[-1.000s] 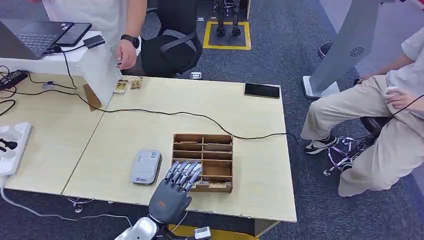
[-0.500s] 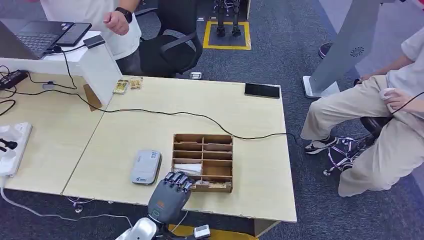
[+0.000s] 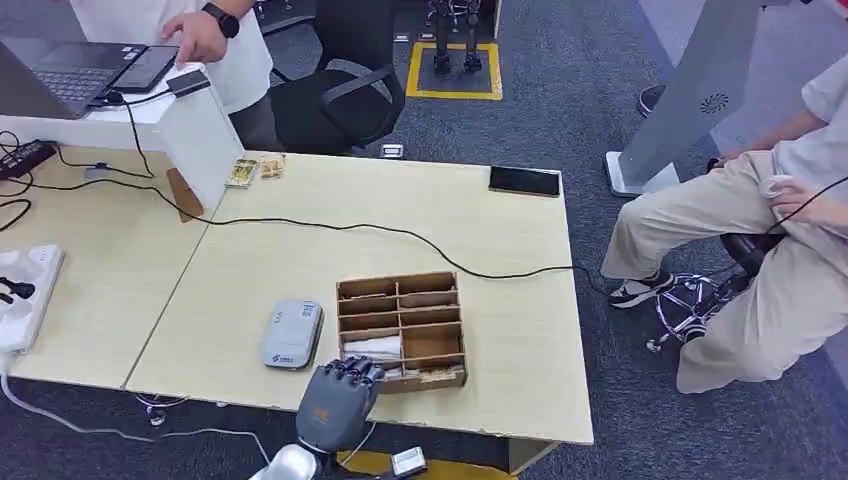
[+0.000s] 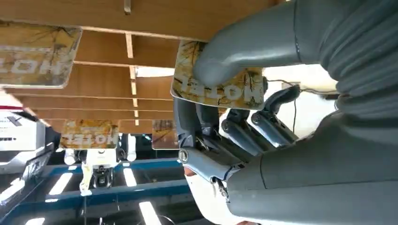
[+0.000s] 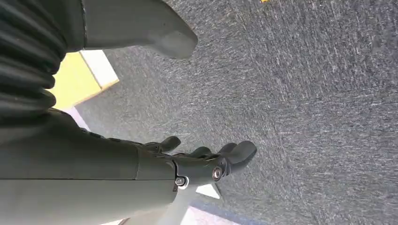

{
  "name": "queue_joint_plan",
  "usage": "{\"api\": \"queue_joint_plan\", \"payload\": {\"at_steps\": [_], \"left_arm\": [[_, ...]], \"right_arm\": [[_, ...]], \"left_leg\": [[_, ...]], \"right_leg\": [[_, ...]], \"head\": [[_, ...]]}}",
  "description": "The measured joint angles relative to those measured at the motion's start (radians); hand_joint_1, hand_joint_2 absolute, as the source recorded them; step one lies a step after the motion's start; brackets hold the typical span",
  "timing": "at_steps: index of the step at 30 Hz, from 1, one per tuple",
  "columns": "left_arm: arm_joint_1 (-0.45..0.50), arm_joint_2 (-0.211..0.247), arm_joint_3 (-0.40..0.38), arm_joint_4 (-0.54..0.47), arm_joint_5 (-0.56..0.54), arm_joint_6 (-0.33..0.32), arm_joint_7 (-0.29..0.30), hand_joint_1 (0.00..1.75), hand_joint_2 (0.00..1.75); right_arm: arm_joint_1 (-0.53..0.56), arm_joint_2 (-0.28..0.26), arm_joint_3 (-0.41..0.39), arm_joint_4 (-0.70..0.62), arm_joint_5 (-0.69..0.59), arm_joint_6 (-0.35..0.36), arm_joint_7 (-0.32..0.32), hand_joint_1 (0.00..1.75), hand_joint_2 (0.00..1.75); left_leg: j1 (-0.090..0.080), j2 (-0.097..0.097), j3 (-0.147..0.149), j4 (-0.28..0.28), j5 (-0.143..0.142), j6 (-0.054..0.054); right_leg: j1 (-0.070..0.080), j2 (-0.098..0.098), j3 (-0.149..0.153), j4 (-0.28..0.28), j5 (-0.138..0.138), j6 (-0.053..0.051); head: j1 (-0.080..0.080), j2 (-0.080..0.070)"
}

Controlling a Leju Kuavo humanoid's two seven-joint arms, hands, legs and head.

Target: Pass the card to the sensor for recognition and then transmit it.

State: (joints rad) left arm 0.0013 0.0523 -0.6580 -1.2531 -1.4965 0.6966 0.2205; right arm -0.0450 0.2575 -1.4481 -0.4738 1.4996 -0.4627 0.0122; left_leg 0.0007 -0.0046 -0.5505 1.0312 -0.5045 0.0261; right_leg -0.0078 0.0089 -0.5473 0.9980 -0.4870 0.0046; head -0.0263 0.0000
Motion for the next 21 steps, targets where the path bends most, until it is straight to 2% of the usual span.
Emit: {"api": "queue_joint_plan", "payload": {"at_steps": [6,9,18,21], "left_arm": [[0.020,-0.005,-0.001,-0.020,0.002,0.002,0.016,1.75,1.75],[0.035,-0.005,-0.001,-0.059,0.006,0.002,-0.005,1.75,1.75],[0.080,-0.033,0.036,-0.200,0.017,0.002,-0.145,1.75,1.75],[0.097,-0.064,0.088,-0.251,0.059,0.002,-0.251,1.75,1.75]], "right_arm": [[0.000,0.000,0.000,-0.005,0.004,0.002,0.000,0.00,1.75],[0.000,0.000,0.000,-0.005,0.004,0.001,0.001,0.00,1.75],[0.000,0.000,0.000,-0.004,0.003,-0.009,0.000,0.00,1.75],[0.000,0.000,0.000,-0.001,0.003,-0.018,0.000,0.00,1.75]], "left_leg": [[0.000,0.000,0.000,0.000,0.000,0.000],[0.000,0.000,0.000,0.000,0.000,0.000],[0.000,0.000,0.000,0.000,0.000,0.000],[0.000,0.000,0.000,0.000,0.000,0.000]], "right_leg": [[0.000,0.000,0.000,0.000,0.000,0.000],[0.000,0.000,0.000,0.000,0.000,0.000],[0.000,0.000,0.000,0.000,0.000,0.000],[0.000,0.000,0.000,0.000,0.000,0.000]], "head": [[0.000,0.000],[0.000,0.000],[0.000,0.000],[0.000,0.000]]}}
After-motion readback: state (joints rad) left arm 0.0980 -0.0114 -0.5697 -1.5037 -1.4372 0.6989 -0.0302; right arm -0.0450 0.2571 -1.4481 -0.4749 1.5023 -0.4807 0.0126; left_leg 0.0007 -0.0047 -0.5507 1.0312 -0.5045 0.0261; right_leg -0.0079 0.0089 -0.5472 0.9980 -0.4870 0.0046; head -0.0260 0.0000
